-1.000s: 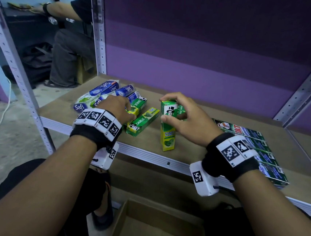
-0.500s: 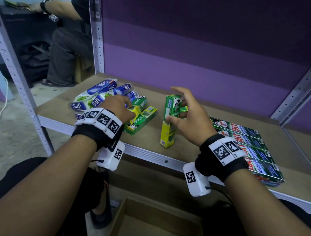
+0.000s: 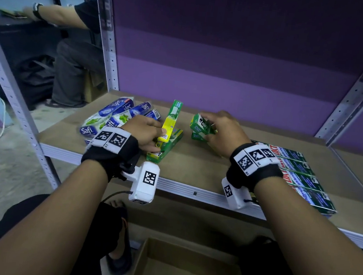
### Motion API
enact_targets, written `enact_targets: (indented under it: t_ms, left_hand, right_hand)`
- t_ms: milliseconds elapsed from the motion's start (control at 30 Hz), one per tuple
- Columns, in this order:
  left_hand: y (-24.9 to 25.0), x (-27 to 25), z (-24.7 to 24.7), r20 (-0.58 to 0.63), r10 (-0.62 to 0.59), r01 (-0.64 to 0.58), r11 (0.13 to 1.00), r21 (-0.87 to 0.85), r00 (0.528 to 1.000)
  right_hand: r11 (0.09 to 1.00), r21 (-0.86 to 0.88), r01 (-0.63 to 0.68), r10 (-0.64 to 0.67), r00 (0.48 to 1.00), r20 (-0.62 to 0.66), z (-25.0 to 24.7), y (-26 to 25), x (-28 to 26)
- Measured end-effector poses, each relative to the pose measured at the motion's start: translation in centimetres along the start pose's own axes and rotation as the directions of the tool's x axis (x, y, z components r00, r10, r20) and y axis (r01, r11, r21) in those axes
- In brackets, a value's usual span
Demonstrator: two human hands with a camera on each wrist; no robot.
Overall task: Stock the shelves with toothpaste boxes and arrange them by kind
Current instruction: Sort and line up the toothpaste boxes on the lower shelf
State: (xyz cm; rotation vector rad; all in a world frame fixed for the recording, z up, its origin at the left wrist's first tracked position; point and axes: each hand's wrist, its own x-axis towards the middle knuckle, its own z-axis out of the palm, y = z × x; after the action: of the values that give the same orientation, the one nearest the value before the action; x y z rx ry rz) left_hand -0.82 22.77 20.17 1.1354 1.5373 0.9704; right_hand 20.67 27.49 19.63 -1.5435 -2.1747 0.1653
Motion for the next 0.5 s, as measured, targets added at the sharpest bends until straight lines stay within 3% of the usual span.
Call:
enact_targets:
  t_ms: [267, 500]
  left_hand:
    - [-0.1, 0.3, -0.1, 0.048, 0.034, -0.032, 0.998, -0.050, 0.998]
    - [0.0, -0.1, -0.2, 0.054, 0.080, -0.078, 0.997, -0.026, 0.995]
  right_hand:
    - [0.957, -0.290, 0.005, 0.085, 0.952, 0.295, 1.4, 0.3, 2.2]
    - [0.903, -0.429, -0.020, 0.185, 0.919, 0.347, 2.7, -0.2, 4.0]
